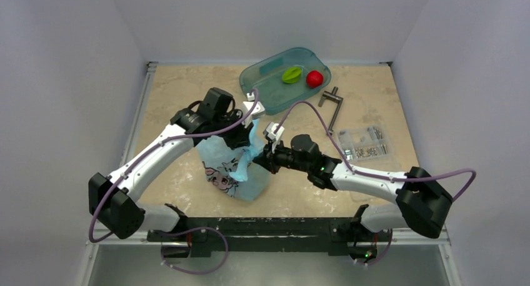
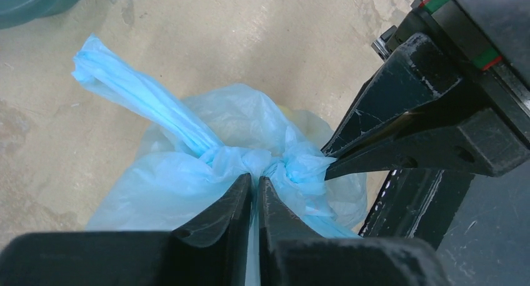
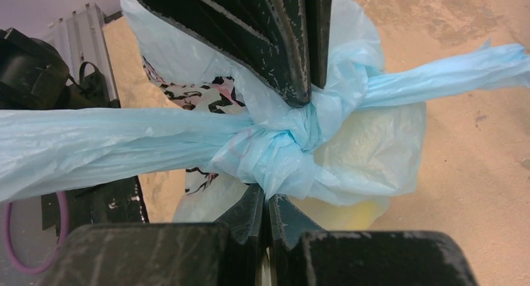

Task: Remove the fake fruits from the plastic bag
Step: Untie the plastic bag at the center of the board.

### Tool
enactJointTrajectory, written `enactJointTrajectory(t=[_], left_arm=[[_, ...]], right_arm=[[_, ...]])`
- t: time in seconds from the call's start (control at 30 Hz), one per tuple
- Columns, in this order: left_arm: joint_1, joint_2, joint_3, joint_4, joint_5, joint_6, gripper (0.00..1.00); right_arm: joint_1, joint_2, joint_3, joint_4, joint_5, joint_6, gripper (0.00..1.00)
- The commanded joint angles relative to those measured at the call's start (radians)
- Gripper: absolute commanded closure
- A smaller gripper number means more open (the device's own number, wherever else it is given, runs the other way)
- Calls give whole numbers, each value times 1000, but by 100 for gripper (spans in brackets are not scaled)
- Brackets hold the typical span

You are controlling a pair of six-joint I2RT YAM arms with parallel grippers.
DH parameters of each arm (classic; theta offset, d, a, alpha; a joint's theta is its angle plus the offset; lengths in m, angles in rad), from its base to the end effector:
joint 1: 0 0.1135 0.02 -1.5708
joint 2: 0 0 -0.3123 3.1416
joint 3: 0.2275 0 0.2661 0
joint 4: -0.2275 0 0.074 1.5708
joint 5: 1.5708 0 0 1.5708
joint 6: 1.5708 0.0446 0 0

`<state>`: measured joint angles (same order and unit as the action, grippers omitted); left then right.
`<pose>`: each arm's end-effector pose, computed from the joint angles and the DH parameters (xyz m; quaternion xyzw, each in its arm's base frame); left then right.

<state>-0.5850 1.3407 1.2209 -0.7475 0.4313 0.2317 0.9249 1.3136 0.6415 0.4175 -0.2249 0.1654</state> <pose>0.2293 -0.1743 0.3588 0.4318 0.8123 -0.2569 0.2960 0.1693 0.2411 0.2715 -0.3552 0.7047 0.3911 0.4736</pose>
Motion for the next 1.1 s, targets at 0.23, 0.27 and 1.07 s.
enactJointTrajectory(t=[0.23,0.27,1.07], left_arm=[[-5,-140,-24,108,-191,-12,100],[-5,-160,-38,129,-226,-15,100],[-3,-405,-199,335,-364,17,100]], right_arm=[[8,-48,35,15,39,0,100],[9,-49,31,15,40,8,100],[15,-197,-14,-140,124,95,60]])
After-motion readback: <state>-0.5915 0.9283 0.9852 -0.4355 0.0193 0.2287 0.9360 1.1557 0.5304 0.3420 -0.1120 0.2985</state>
